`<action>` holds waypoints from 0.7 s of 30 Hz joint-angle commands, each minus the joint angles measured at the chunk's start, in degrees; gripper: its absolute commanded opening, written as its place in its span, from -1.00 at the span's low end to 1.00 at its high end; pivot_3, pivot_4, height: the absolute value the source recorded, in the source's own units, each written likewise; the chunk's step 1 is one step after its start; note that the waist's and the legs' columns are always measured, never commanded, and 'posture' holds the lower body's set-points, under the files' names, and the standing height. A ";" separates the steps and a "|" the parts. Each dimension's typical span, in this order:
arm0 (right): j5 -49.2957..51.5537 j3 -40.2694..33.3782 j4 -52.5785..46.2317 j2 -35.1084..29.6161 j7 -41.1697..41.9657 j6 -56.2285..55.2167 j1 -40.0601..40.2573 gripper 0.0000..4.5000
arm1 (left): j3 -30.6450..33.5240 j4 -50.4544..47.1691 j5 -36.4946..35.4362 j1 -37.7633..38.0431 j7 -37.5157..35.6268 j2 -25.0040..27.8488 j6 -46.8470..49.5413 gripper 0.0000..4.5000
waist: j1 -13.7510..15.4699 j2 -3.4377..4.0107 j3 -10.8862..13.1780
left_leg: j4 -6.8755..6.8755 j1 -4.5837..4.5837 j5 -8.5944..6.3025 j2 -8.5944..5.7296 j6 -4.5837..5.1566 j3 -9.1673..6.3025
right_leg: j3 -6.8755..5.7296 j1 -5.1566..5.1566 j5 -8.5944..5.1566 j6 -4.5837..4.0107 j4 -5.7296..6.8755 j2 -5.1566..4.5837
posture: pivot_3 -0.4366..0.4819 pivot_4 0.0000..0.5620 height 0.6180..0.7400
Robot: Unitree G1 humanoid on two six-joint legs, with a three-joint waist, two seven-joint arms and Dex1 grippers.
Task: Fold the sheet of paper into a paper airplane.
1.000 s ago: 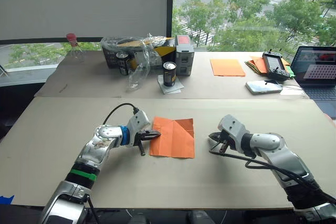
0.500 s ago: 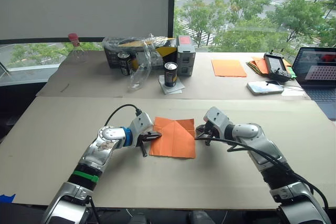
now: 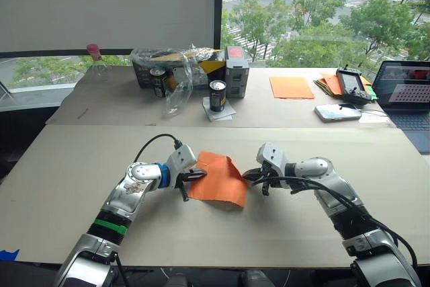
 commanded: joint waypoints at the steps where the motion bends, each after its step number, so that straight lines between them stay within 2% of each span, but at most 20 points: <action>1: 1.11 0.08 1.01 0.21 2.57 -1.55 -0.78 -0.99 | -1.63 0.87 1.53 0.42 -0.31 -0.22 0.63 -1.00 | 0.00 0.01 -0.01 | 0.00 0.00 0.00 0.00 0.00 0.00 | 0.00 0.00 0.00 0.00 0.00 0.00 | -0.05 -0.47 0.87; 14: 15.62 -7.33 -3.89 8.34 2.25 9.72 -0.01 -0.99 | -2.03 0.13 1.59 1.30 -0.38 -0.26 0.88 -1.00 | 0.02 0.01 -0.01 | 0.00 0.00 0.00 0.00 0.00 -0.02 | 0.00 -0.02 0.00 0.00 0.06 0.00 | -0.05 -0.47 0.87; 21: 13.37 -6.51 -8.03 5.89 -1.10 10.41 1.48 -0.99 | -2.07 -0.07 1.47 1.45 -0.53 -0.25 0.89 -1.00 | 0.10 0.02 -0.01 | 0.00 -0.01 0.00 -0.01 0.00 -0.01 | 0.00 -0.03 0.00 0.00 0.08 -0.01 | -0.05 -0.47 0.87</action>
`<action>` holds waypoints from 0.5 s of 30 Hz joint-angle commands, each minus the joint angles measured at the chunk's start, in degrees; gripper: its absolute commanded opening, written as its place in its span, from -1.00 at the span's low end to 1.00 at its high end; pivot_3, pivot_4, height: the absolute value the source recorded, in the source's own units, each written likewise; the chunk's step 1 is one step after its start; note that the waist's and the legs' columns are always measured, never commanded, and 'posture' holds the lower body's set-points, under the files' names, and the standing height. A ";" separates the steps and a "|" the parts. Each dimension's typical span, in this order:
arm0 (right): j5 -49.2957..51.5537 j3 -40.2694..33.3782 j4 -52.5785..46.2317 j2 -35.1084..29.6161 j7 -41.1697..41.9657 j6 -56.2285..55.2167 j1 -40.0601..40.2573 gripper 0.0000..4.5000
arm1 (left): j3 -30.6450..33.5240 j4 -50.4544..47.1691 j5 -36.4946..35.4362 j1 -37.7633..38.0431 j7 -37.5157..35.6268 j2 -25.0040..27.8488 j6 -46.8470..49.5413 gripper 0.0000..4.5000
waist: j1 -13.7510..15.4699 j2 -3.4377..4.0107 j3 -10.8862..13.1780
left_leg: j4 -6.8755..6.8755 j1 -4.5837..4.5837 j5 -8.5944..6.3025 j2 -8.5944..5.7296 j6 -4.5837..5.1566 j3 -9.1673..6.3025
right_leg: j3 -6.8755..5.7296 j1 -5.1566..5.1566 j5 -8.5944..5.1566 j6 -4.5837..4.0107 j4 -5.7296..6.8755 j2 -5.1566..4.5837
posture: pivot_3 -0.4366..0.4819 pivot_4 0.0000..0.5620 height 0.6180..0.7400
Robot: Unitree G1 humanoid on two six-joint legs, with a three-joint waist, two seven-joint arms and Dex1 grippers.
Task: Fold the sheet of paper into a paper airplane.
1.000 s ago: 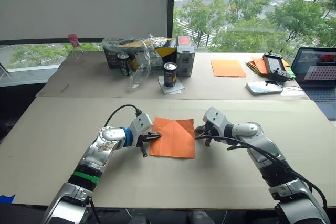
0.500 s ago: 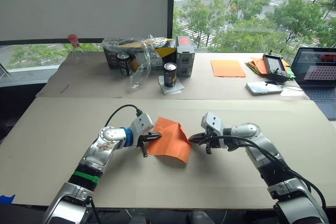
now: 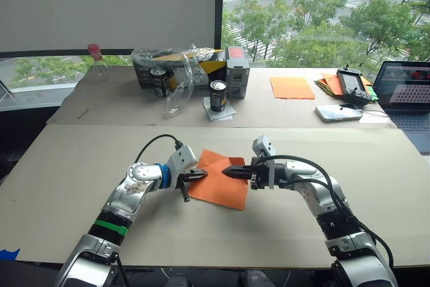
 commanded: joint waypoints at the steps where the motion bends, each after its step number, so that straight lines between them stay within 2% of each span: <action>1: -1.17 -0.83 -5.96 -3.29 -1.92 0.61 0.81 -0.99 | -1.68 0.14 1.26 1.24 -0.60 -0.04 0.77 -1.00 | 0.01 0.00 0.00 | 0.00 -0.01 0.00 0.00 0.00 0.00 | 0.00 -0.01 0.00 0.00 0.00 0.00 | -0.05 -0.47 0.87; 5: -0.81 -0.97 -10.89 -6.41 -3.52 3.91 2.37 -0.99 | -1.12 -0.07 0.61 1.35 -0.77 -0.36 0.51 -1.00 | -0.04 0.00 0.00 | 0.00 -0.02 0.00 0.00 0.00 0.00 | 0.00 -0.02 0.00 0.00 0.00 0.00 | -0.05 -0.47 0.87; 9: -2.58 -2.62 -16.95 -9.80 -9.35 9.55 6.14 -0.45 | -1.19 -0.34 0.38 1.40 -1.29 -0.69 0.34 -1.00 | 0.12 -0.01 -0.01 | 0.00 -0.03 0.00 0.00 0.00 -0.01 | 0.00 -0.03 -0.01 0.02 0.05 0.01 | -0.05 -0.47 0.87; 15: -3.76 -1.75 -16.26 -9.95 -13.98 11.42 7.47 0.47 | -1.48 -0.16 0.63 1.25 -1.80 -1.07 0.14 -1.00 | 0.01 -0.01 -0.01 | 0.04 -0.03 0.00 -0.01 0.00 0.00 | 0.00 -0.03 -0.01 0.02 0.06 -0.01 | -0.05 -0.47 0.87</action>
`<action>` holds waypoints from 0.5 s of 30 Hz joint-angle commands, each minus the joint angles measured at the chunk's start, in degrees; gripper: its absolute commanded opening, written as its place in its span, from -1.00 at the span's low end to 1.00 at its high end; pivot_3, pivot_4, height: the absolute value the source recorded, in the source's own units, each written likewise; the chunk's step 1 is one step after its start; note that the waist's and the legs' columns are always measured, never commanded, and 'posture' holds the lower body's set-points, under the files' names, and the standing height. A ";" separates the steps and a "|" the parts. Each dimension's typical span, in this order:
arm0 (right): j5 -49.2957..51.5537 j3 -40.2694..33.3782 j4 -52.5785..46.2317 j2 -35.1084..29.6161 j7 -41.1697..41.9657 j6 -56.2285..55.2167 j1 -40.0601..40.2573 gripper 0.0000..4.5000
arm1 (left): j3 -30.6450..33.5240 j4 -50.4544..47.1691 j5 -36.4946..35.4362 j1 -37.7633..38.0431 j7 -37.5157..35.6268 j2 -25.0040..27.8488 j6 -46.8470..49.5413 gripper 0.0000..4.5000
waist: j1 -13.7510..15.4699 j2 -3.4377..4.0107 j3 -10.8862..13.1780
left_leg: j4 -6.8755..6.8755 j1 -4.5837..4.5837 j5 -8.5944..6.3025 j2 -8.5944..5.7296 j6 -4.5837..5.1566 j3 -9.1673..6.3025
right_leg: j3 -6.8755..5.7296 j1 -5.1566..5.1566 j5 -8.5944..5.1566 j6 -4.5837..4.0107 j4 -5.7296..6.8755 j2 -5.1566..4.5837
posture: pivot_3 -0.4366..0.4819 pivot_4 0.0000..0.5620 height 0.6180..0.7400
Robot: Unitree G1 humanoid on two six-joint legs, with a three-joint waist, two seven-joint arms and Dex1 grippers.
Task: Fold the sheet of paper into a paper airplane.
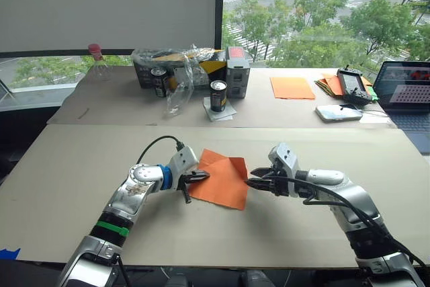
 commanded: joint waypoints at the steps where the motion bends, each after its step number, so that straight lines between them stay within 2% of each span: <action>1: -0.37 -0.60 -0.64 0.40 -1.99 0.20 -0.96 0.47 | -1.71 0.17 0.90 0.67 -0.82 -0.30 0.17 -1.00 | -0.04 0.00 0.00 | 0.00 0.01 0.00 0.00 0.00 0.00 | 0.00 0.00 0.00 0.00 0.01 0.01 | -0.05 -0.47 0.87; 6: 0.55 -0.71 2.04 2.80 -2.97 0.80 -2.35 0.47 | -1.65 0.67 1.08 0.32 -0.85 -0.41 -0.11 -1.00 | -0.10 0.00 0.00 | 0.00 0.01 0.00 0.00 0.00 0.00 | 0.00 0.00 0.00 0.00 0.00 0.01 | -0.05 -0.47 0.87; 9: 1.42 -1.08 3.72 3.96 -2.54 2.02 -3.15 0.09 | -1.54 0.56 1.16 0.53 -0.69 -0.36 -0.22 -1.00 | -0.10 0.00 0.00 | 0.00 0.00 0.00 0.00 0.00 0.00 | 0.00 0.00 0.00 0.00 0.00 0.01 | -0.05 -0.47 0.87; 15: 5.50 -2.71 4.34 4.66 -1.38 6.61 -4.58 -0.85 | -1.46 0.28 1.28 1.02 -0.29 -0.28 -0.33 -1.00 | -0.10 0.00 0.00 | 0.00 -0.01 0.00 0.00 0.00 0.00 | 0.00 0.00 0.00 0.00 0.00 0.01 | -0.05 -0.47 0.87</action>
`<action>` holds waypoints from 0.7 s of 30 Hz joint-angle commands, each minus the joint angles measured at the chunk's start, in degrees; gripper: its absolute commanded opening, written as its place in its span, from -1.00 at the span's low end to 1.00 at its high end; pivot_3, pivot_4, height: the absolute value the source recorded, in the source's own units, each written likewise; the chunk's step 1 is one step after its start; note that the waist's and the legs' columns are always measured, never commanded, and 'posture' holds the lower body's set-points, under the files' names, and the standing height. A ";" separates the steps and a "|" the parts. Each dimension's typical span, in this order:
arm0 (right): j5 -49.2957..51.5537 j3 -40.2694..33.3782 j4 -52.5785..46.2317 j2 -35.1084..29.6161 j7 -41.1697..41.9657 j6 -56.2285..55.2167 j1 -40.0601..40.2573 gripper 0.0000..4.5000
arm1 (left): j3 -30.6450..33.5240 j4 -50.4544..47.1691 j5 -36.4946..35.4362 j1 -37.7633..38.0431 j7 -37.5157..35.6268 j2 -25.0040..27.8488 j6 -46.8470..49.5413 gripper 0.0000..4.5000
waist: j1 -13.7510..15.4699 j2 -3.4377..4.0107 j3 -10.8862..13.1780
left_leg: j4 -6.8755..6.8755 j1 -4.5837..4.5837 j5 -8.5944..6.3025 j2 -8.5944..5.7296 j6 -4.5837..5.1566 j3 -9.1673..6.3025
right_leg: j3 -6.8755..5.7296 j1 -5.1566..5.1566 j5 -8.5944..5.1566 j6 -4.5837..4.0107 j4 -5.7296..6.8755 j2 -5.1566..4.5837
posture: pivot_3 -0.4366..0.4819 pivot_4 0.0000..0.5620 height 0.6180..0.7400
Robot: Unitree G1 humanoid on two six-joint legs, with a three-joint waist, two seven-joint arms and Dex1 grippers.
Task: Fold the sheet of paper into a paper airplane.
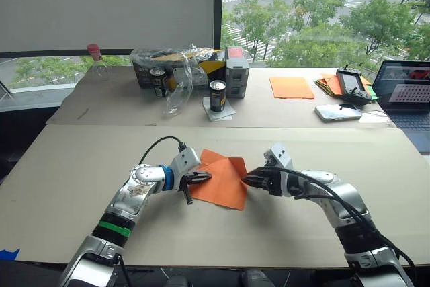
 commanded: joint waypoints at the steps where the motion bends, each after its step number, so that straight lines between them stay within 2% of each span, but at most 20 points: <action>1: 2.61 -2.38 -0.55 0.10 0.49 1.59 -1.80 -0.95 | -1.19 0.20 1.24 1.00 -0.11 0.27 0.25 -1.00 | 0.00 0.00 0.00 | 0.00 0.00 0.00 0.00 0.00 0.00 | 0.00 0.00 0.00 0.00 0.00 0.00 | -0.05 -0.47 0.87; 8: 11.19 -7.47 1.82 3.54 0.85 10.28 -5.97 -0.98 | -0.97 -0.15 1.31 1.52 0.36 0.39 0.27 -1.00 | -0.12 0.00 0.00 | 0.00 0.02 0.00 0.01 0.00 0.00 | 0.00 -0.01 0.00 0.00 0.03 0.01 | -0.05 -0.47 0.87; 15: 18.55 -13.71 4.97 8.92 -2.89 18.18 -9.88 -0.98 | -0.88 -0.30 1.41 1.97 0.64 0.45 0.17 -1.00 | -0.11 0.01 0.00 | -0.01 0.02 0.00 0.01 0.00 -0.01 | 0.00 -0.02 0.00 0.00 0.08 0.01 | -0.05 -0.47 0.87; 21: 18.67 -11.13 6.56 11.89 -4.11 18.65 -9.61 -0.98 | -0.74 -1.02 1.33 2.42 1.01 0.53 0.63 -1.00 | -0.13 0.01 -0.01 | -0.01 0.01 0.00 0.01 0.00 -0.01 | 0.00 -0.05 0.00 0.00 0.10 0.01 | -0.05 -0.47 0.87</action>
